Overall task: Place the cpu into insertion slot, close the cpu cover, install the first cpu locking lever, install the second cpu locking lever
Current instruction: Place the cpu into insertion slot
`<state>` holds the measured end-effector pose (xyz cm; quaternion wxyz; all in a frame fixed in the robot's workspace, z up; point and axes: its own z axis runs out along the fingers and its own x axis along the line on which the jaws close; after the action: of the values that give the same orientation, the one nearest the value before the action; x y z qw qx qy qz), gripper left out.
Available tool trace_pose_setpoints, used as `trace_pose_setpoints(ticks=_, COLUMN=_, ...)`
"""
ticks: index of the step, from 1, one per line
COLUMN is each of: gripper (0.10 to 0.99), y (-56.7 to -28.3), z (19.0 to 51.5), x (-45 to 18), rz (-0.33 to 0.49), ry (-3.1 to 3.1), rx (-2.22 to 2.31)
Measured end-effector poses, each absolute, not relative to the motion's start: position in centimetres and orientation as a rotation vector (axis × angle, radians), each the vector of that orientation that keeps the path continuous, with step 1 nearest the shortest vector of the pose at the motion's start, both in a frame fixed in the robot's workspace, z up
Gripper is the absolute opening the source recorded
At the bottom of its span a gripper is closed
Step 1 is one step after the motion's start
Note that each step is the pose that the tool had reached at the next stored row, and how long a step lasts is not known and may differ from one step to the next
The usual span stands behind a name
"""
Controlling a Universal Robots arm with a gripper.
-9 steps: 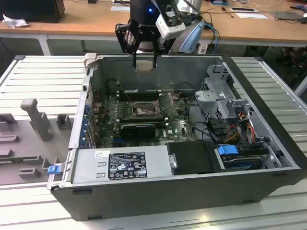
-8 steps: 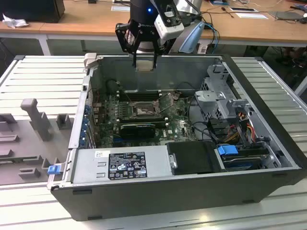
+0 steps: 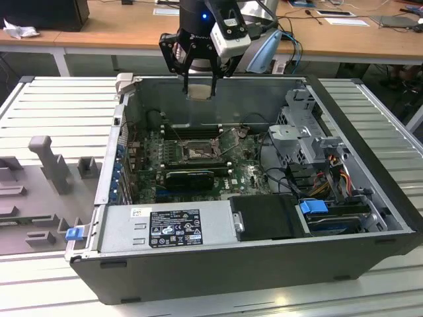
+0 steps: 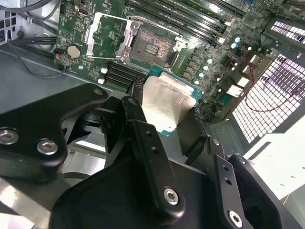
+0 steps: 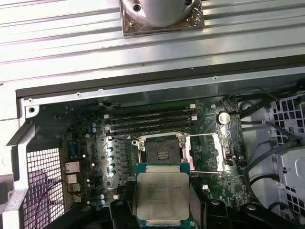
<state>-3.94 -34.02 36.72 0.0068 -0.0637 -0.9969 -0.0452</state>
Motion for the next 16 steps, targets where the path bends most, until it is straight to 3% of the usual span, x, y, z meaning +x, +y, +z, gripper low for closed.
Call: trace_pose_setpoints(ticks=16, gripper=0.529, y=-34.02, z=36.67, x=-3.94, rz=-0.142, ry=-3.108, rx=-0.369)
